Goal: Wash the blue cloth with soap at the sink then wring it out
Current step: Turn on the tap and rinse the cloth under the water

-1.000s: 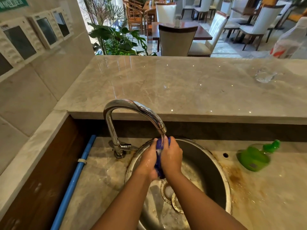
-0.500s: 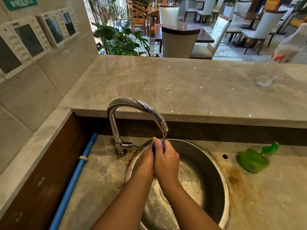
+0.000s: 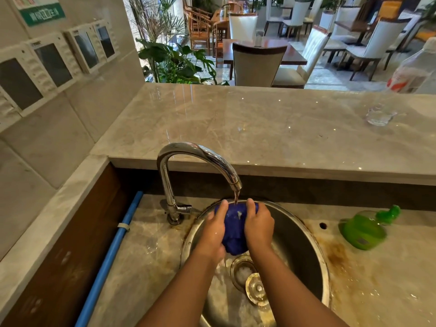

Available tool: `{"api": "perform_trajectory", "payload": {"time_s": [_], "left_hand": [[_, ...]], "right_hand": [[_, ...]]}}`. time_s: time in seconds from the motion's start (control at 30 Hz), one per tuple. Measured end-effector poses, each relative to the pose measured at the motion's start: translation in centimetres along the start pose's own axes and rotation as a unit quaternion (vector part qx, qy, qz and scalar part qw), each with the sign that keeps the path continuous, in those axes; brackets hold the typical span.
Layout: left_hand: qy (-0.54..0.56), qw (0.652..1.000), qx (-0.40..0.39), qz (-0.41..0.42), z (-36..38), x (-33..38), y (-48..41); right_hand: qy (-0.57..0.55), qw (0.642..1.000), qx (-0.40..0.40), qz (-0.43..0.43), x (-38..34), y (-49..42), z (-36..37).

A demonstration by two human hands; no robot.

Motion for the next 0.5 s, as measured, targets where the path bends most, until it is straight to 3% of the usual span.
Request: {"api": "perform_trajectory", "payload": {"time_s": [0.1, 0.23, 0.4, 0.5], "left_hand": [[-0.012, 0.998, 0.061, -0.032, -1.2, 0.7, -0.5], [-0.007, 0.997, 0.055, -0.045, -0.9, 0.3, -2.0], [0.079, 0.994, -0.04, -0.069, 1.1, -1.0, -2.0], [0.031, 0.997, -0.028, -0.072, 0.8, -0.6, -1.3]], "right_hand": [[-0.083, 0.994, -0.008, -0.074, -2.5, 2.2, -0.5], [-0.075, 0.985, -0.043, -0.15, -5.8, 4.5, 1.5], [0.034, 0.994, -0.021, -0.104, -4.4, 1.9, 1.9], [0.044, 0.998, -0.027, -0.028, -1.5, -0.2, 1.3]]}}
Point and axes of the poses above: each hand's wrist, its own y-axis away from the middle knuckle, its own z-axis out of the palm, x = y × z, the point moved 9 cm from there along -y, towards the middle knuckle, and after that the axes turned 12 degrees about -x, right-handed, at the moved point
